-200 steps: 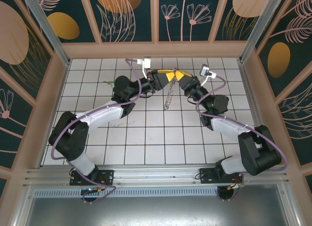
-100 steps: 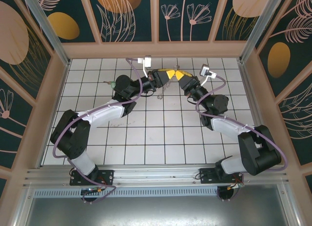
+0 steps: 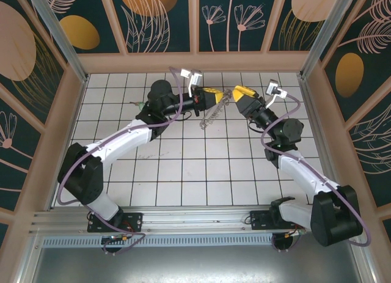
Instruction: Put the keys on the keyring
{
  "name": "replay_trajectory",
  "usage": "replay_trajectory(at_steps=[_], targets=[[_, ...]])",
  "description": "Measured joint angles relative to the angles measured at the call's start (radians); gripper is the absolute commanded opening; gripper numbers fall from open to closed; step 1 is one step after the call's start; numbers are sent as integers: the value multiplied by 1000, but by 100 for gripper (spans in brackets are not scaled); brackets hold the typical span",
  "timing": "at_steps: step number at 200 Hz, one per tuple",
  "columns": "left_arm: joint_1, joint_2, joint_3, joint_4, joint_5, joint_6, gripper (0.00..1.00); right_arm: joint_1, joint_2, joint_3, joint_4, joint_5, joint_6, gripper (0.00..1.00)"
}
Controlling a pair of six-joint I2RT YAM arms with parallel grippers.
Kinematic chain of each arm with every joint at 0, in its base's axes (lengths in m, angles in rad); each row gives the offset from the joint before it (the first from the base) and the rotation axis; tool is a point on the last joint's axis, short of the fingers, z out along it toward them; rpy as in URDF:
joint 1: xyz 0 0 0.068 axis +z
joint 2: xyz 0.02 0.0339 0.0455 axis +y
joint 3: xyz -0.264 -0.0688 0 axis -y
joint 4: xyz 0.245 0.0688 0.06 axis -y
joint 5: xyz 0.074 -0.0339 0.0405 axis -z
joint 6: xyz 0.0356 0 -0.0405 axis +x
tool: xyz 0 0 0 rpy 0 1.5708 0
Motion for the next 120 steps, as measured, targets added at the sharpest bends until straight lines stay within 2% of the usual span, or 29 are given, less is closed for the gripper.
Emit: replay_trajectory(at_steps=[52, 120], targets=[[-1, -27, 60, -185, 24, 170, 0, 0, -5, -1, -92, -86, -5, 40], [-1, -27, 62, -238, 27, 203, 0, 21, 18, -16, -68, -110, 24, 38]])
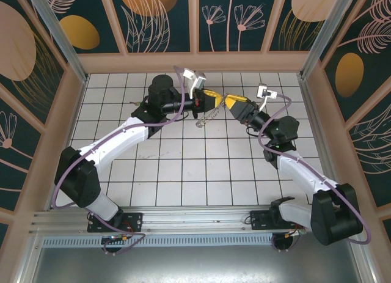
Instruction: Put the keys on the keyring
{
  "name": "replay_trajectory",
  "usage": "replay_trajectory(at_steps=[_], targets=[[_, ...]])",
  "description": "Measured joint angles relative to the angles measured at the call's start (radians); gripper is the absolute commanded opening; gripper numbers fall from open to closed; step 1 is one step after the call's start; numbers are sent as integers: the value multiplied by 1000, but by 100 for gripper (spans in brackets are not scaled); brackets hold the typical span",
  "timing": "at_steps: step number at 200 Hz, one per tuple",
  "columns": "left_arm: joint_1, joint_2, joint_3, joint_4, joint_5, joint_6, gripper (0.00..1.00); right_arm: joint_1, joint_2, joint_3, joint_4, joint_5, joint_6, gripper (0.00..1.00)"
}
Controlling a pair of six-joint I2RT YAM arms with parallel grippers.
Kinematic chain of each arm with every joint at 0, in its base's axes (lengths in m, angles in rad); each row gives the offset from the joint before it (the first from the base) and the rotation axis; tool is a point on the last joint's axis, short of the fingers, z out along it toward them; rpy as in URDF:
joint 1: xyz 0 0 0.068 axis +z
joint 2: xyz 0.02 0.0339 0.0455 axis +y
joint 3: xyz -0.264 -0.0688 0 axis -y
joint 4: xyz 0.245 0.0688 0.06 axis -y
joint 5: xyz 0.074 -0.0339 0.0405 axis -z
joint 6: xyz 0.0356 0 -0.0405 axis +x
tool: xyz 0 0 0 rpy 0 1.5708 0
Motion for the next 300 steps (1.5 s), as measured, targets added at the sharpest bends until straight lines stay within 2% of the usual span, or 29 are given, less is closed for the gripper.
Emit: replay_trajectory(at_steps=[235, 279, 300], targets=[[1, 0, 0, 31, 29, -31, 0, 16, 7, -41, 21, 11, -8, 36], [1, 0, 0, 48, 38, -42, 0, 16, 20, -6, 18, 10, -8, 33], [1, 0, 0, 65, 45, -51, 0, 16, 21, 10, 18, 8, -8, 28]])
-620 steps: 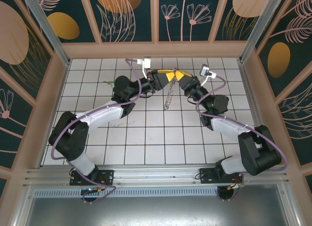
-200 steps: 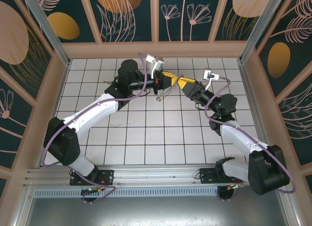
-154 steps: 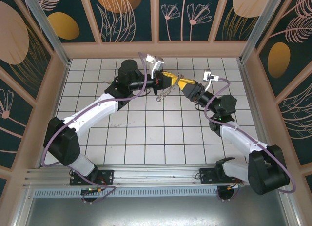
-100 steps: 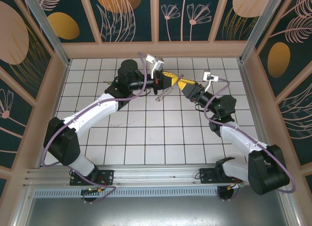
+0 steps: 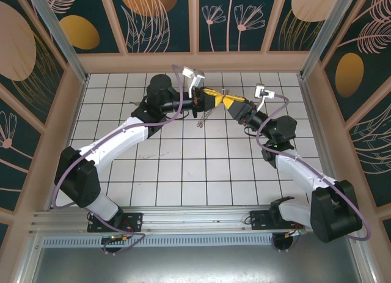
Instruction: Put the keys on the keyring
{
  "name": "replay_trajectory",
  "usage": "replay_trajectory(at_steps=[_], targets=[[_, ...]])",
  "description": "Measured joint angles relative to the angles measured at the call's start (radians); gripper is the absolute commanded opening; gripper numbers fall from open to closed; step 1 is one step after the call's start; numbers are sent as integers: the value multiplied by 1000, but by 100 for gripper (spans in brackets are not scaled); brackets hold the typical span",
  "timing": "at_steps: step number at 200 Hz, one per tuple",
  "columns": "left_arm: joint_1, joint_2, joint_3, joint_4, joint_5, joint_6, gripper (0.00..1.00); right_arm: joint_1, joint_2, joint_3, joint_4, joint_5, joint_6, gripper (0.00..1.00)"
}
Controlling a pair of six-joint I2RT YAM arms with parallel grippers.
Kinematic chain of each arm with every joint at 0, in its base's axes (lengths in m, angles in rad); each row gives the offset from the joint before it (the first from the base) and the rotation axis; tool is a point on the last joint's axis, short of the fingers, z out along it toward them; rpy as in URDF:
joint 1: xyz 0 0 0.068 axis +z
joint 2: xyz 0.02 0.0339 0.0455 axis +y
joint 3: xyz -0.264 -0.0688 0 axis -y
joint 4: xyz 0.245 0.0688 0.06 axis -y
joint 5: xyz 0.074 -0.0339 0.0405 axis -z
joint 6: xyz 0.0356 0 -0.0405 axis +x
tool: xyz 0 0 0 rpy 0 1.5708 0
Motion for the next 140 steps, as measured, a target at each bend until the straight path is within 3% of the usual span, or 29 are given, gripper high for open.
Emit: replay_trajectory(at_steps=[17, 44, 55, 81, 91, 110, 140], targets=[[0, 0, 0, 13, 2, -7, 0, 0, 4, 11, 1, 0, -2, 20], [0, 0, 0, 22, 3, -21, 0, -1, 14, 16, 1, 1, -12, 0], [3, 0, 0, 23, 4, -28, 0, 0, 15, 17, 2, 0, -17, 0], [3, 0, -8, 43, -6, -51, 32, 0, 17, 19, 0, 0, -27, 0], [4, 0, -17, 62, -21, -68, 40, 0, 17, 19, -7, 0, -39, 0], [3, -14, -42, 78, -73, -79, 46, 0, 16, 19, -42, 0, -69, 0], [10, -71, -96, 97, -162, -101, 48, -2, 6, 19, -71, -1, -116, 0]])
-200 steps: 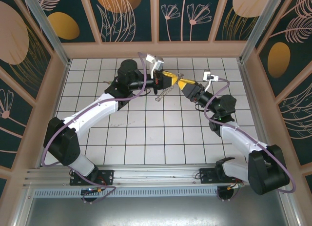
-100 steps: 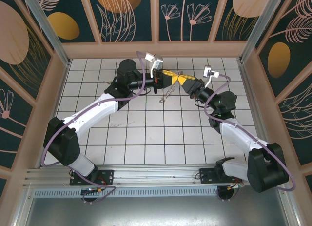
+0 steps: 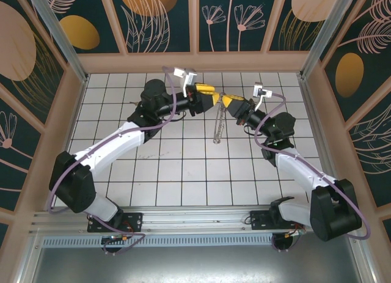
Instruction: Put the keys on the keyring
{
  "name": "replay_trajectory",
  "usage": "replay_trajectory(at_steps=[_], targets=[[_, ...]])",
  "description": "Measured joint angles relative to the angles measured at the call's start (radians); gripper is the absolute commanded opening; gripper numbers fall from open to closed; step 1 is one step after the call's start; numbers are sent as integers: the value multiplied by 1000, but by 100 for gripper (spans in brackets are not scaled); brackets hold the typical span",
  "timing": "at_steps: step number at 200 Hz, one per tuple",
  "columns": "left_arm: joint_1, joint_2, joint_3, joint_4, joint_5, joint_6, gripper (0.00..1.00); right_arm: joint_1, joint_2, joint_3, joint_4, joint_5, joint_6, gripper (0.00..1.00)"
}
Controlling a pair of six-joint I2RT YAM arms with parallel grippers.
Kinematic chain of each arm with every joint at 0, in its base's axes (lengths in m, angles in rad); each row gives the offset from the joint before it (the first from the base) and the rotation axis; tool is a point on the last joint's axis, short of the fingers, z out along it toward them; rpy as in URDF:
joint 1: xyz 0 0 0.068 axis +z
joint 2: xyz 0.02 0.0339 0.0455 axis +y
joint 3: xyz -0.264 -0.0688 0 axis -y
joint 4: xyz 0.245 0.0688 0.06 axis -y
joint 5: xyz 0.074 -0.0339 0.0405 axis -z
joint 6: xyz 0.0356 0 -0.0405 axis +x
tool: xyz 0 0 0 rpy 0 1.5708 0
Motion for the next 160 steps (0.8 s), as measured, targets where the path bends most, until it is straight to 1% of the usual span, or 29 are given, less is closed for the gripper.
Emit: replay_trajectory(at_steps=[27, 49, 67, 109, 160], targets=[[8, -50, -45, 54, -49, -31, 48, -1, -10, 2, 12, -5, -26, 0], [8, -60, -70, 109, -57, -68, 48, -1, -10, 2, 48, -6, -27, 0], [8, -60, -101, 161, -56, -109, 45, -1, -10, 2, 109, -2, -22, 0], [8, -26, -153, 352, -24, -270, 39, 16, 26, 2, 282, 24, 18, 0], [5, 55, -165, 627, 32, -475, 37, 57, 72, 30, 373, 42, 23, 0]])
